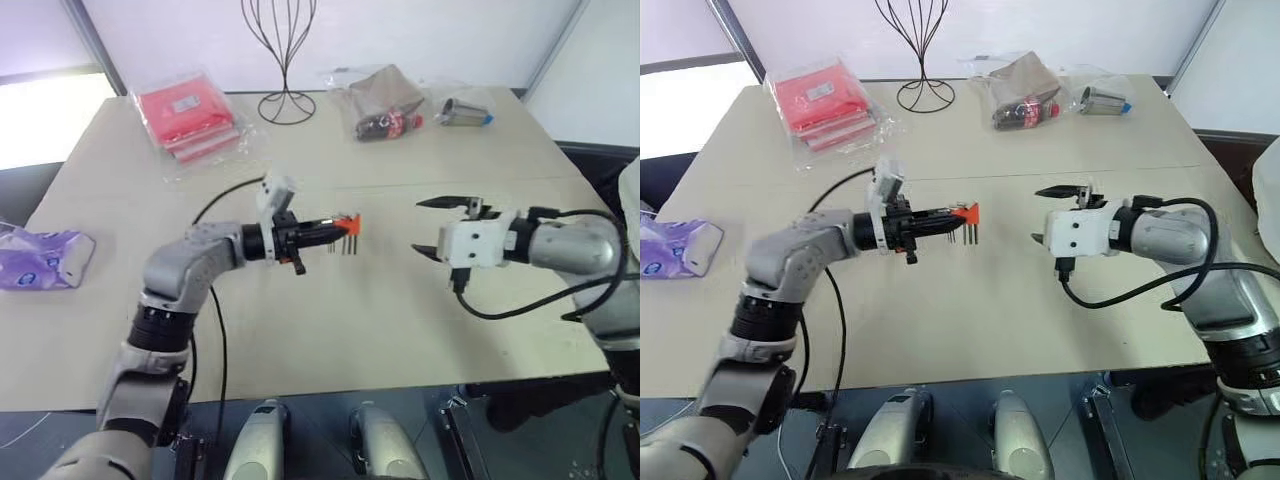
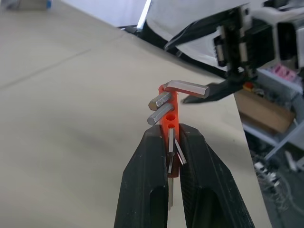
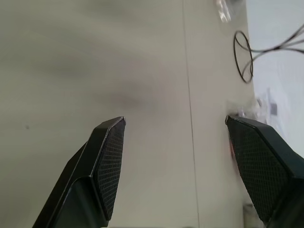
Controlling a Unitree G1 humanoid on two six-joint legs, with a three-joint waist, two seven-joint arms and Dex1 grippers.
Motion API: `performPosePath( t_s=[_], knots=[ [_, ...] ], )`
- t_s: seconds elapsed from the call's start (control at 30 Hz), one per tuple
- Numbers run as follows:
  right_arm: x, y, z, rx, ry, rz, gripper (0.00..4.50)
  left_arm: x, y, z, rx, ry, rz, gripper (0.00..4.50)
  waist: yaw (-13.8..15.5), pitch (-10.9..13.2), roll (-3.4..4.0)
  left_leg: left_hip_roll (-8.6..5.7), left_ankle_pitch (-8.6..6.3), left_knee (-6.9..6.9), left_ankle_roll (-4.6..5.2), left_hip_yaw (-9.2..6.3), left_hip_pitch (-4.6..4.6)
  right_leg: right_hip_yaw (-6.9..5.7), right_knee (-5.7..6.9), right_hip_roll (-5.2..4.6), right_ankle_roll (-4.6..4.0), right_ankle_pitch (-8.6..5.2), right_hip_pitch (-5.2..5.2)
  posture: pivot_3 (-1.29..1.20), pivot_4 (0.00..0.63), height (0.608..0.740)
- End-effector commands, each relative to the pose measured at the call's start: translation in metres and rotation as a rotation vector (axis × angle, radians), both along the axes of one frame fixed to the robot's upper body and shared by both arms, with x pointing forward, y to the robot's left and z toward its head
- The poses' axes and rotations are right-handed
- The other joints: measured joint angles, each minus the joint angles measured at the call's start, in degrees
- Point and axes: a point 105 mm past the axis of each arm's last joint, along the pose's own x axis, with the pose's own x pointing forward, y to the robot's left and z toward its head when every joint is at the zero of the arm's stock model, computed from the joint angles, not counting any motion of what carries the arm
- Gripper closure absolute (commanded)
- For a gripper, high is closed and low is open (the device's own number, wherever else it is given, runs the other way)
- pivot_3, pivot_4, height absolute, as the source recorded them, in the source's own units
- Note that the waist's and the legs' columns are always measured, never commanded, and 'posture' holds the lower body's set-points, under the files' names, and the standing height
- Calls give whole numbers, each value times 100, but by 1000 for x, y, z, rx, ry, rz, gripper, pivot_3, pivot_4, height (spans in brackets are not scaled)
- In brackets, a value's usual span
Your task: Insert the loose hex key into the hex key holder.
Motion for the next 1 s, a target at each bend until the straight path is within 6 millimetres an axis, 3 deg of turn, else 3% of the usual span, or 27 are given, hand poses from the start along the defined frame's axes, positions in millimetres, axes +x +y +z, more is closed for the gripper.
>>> performPosePath(
  t_s=[0.03,0.33,0.7,0.8,1.0],
  knots=[
    [-3,-12,28,-2,-103,-51,1032,-1,-12,-4,-48,49,-6,4500,0,0,0,0,0,1,0,0,0,0,0,0,0,0,0,0,150,740],
    [-13,-11,29,4,-116,-87,1032,-4,-39,-42,6,151,-49,4500,-9,-1,2,-5,-1,1,1,-2,1,-3,-2,0,1,0,5,0,150,740],
    [-11,-7,28,20,-127,-86,1032,19,-29,-77,90,193,82,4500,6,-2,3,-5,-1,5,1,-4,2,-6,-4,-3,1,0,11,0,150,740],
    [-9,-6,29,27,-135,-81,970,24,-24,-79,94,203,110,3295,-14,-2,3,-5,-1,7,1,-4,6,-6,-3,-3,1,1,14,0,150,740],
    [-7,-4,28,29,-137,-72,970,37,-7,-76,68,209,201,198,-12,-3,5,-5,-1,5,2,-4,6,-7,-3,1,2,1,13,0,150,740]
  ],
)
